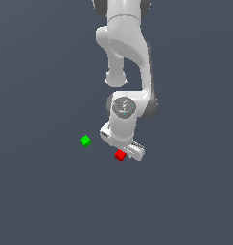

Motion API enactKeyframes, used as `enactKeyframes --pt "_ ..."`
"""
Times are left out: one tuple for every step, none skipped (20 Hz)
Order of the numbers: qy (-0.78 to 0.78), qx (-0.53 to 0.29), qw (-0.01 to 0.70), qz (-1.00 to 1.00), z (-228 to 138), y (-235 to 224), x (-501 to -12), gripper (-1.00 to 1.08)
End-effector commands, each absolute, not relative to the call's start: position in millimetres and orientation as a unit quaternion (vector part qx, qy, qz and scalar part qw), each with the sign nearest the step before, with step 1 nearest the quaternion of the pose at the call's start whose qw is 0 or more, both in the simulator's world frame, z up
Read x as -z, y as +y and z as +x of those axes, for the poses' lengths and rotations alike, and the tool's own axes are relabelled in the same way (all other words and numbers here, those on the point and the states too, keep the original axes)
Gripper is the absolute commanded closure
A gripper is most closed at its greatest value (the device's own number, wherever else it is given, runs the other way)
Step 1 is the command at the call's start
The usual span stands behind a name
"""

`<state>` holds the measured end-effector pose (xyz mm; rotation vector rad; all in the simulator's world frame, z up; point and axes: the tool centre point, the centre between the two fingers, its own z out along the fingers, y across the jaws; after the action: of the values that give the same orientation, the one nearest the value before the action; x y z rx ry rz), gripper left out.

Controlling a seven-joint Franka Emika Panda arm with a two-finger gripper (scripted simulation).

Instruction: Stack the red cube on top of the green cube.

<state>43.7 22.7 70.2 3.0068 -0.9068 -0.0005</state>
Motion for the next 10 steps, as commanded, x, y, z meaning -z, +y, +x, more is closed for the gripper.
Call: enactKeyframes --pt "-0.289 0.000 0.000 0.957 43.8 22.8 -69.0 -0.92" --pt "-0.289 0.000 0.000 0.957 43.8 22.9 -67.3 -0.92" --pt "-0.289 0.000 0.000 0.957 43.7 22.6 -64.8 -0.92" --pt "-0.289 0.000 0.000 0.957 43.7 22.8 -61.6 -0.92" --pt "-0.289 0.000 0.000 0.957 43.6 22.6 -57.7 -0.92" --pt "-0.290 0.000 0.000 0.957 43.5 22.6 -53.1 -0.92" --pt "-0.290 0.000 0.000 0.957 43.4 22.5 -47.8 -0.92" --pt "-0.290 0.000 0.000 0.957 43.2 22.5 -42.0 -0.92" --pt "-0.291 0.000 0.000 0.957 43.1 22.5 -36.5 -0.92" --pt "-0.291 0.000 0.000 0.957 43.0 22.4 -31.9 -0.92"
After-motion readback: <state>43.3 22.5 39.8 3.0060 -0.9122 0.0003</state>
